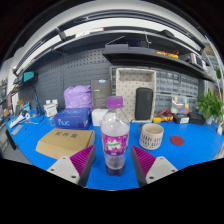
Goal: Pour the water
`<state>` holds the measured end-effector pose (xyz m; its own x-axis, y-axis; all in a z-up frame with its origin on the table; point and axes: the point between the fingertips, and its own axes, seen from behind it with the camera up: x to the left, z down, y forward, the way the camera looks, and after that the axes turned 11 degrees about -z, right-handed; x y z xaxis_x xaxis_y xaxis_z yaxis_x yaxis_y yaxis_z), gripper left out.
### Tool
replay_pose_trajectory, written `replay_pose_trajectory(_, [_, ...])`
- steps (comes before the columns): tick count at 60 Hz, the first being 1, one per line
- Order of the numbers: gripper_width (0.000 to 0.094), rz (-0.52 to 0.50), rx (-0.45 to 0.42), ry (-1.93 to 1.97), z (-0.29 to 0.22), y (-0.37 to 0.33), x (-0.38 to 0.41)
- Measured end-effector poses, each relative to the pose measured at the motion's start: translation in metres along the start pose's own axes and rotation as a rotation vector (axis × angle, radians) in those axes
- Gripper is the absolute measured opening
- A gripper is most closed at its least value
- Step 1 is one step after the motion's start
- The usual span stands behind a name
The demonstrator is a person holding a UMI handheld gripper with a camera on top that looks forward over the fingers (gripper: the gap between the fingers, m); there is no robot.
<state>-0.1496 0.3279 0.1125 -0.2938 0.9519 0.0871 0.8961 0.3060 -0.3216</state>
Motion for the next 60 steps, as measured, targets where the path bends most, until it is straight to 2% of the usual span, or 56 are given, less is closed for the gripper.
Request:
replay_pose_trajectory(15, [0.0694,0.038,-0.021,-0.027,-0.01,0.044,-0.011])
replay_pose_trajectory(17, [0.0647,0.033,-0.027,-0.034,-0.01,0.049,-0.01])
replay_pose_trajectory(20, [0.0511,0.039,-0.045,-0.049,-0.012,0.053,-0.015])
replay_pose_trajectory(31, [0.0428,0.019,-0.097,-0.028,-0.015,0.054,-0.017])
replay_pose_trajectory(32, [0.0464,0.023,-0.104,-0.025,-0.015,0.053,-0.018])
replay_pose_trajectory(33, [0.0398,0.023,-0.108,-0.02,-0.015,0.053,-0.018])
replay_pose_trajectory(37, [0.0397,0.019,-0.112,-0.024,-0.014,0.052,-0.018])
replay_pose_trajectory(39, [0.0367,0.016,-0.109,-0.023,-0.014,0.052,-0.017])
replay_pose_trajectory(52, [0.0367,0.011,-0.061,0.083,-0.018,0.065,-0.024])
replay_pose_trajectory(60, [0.0367,-0.041,-0.11,0.309,-0.045,0.083,-0.03])
